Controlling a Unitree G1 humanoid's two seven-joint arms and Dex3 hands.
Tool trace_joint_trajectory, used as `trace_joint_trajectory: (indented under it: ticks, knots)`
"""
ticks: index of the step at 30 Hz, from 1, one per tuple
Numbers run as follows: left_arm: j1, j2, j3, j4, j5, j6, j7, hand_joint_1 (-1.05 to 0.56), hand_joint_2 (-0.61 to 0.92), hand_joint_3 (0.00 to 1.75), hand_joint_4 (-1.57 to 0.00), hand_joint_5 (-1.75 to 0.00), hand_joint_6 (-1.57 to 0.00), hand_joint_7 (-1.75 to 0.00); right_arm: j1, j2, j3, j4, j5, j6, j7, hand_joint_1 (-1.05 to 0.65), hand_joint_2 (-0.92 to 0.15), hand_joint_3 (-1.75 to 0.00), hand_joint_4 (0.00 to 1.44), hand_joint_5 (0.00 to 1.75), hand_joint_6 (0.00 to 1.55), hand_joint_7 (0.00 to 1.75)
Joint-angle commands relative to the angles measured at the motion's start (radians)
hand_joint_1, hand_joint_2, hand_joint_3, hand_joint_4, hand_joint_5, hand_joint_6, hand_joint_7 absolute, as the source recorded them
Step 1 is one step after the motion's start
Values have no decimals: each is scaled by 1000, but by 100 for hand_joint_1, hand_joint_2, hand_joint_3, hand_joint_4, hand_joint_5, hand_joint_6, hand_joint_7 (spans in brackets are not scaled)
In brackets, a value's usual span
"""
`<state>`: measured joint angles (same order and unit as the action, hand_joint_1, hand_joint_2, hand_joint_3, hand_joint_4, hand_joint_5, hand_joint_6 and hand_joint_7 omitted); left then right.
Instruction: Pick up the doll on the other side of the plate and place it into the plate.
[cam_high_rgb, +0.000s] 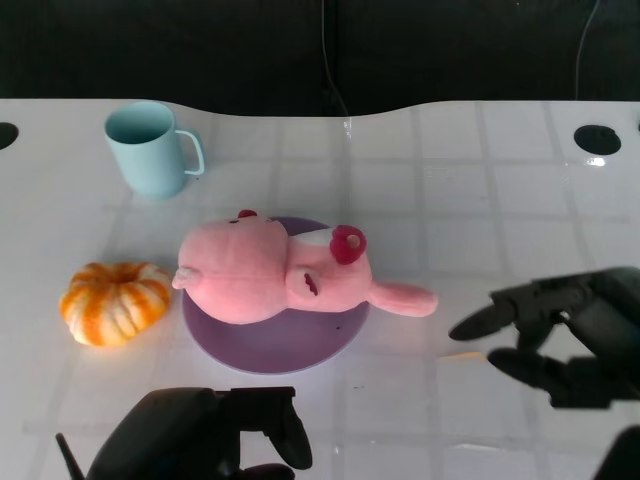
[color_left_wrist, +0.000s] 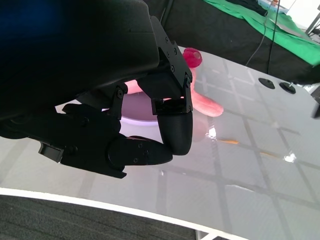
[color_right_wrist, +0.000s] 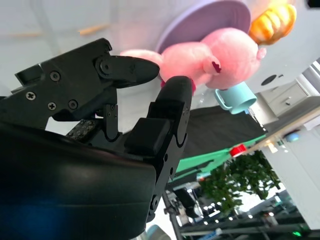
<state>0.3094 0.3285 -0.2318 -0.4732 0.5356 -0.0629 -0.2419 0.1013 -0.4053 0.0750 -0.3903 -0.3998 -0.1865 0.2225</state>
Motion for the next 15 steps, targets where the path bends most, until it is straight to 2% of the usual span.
trace_joint_trajectory:
  ticks: [1,7,12,15]
  knots:
    - [-9,24,19,24,-13,-18,2,-28,92,33,-65,-164,-69,-116,39,-6,-16,-1,-28,-12,-27,-5,-58,-70,91,107,101,40]
    - [-10,30,24,53,-17,-40,10,-29,92,32,-67,-161,-69,-117,45,-5,-1,80,-120,-66,-100,-3,-51,-73,100,104,108,40]
    - [-7,26,26,55,-16,-39,7,-30,92,31,-68,-159,-69,-117,57,-10,0,94,-150,-74,-114,0,-49,-73,101,118,114,39]
    - [-5,25,26,55,-17,-43,9,-30,92,30,-68,-158,-68,-115,65,-9,-2,101,-144,-83,-120,5,-44,-80,99,130,118,40]
